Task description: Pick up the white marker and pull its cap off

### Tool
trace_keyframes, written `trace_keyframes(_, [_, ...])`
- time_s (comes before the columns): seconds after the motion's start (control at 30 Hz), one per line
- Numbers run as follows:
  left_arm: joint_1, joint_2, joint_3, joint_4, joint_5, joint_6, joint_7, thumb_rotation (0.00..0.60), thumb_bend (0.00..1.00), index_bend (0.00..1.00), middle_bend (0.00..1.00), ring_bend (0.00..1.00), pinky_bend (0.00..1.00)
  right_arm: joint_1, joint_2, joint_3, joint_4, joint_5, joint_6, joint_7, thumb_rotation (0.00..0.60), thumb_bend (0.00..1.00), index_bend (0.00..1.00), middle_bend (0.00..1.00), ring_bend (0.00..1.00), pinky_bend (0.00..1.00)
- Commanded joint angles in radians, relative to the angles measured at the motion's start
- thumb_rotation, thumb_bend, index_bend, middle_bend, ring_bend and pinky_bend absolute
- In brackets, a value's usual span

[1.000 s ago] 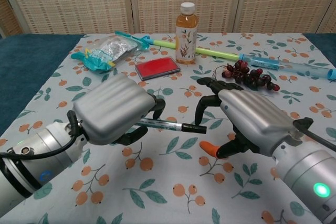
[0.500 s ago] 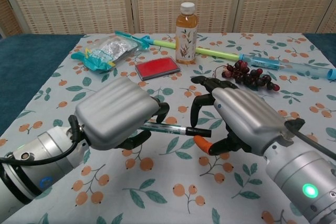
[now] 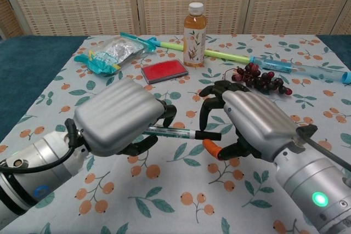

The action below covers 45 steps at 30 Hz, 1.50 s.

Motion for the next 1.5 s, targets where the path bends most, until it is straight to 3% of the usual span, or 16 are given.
trace_keyframes(0.03, [0.000, 0.001, 0.000, -0.002, 0.001, -0.002, -0.003, 0.600, 0.56, 0.85, 0.96, 0.83, 1.00, -0.002, -0.007, 0.002, 0.003, 0.003, 0.007, 0.001, 0.600, 0.63, 0.90, 0.22, 0.00, 0.01])
trace_keyframes(0.33, [-0.003, -0.010, -0.001, 0.024, 0.018, 0.009, -0.038, 0.600, 0.56, 0.86, 0.97, 0.83, 1.00, 0.000, -0.009, -0.005, 0.019, -0.011, 0.029, -0.008, 0.600, 0.63, 0.96, 0.25, 0.00, 0.04])
trace_keyframes(0.7, [-0.001, -0.026, 0.002, 0.048, 0.039, 0.031, -0.112, 0.600, 0.61, 0.87, 1.00, 0.88, 1.00, -0.002, -0.004, 0.002, 0.044, -0.030, 0.064, 0.012, 0.600, 0.63, 0.97, 0.26, 0.02, 0.05])
trace_keyframes(1.5, [-0.005, -0.019, -0.016, 0.086, 0.067, 0.065, -0.169, 0.600, 0.71, 0.87, 1.00, 0.89, 1.00, -0.003, 0.032, 0.025, 0.049, -0.032, 0.101, 0.035, 0.600, 0.63, 0.97, 0.27, 0.04, 0.05])
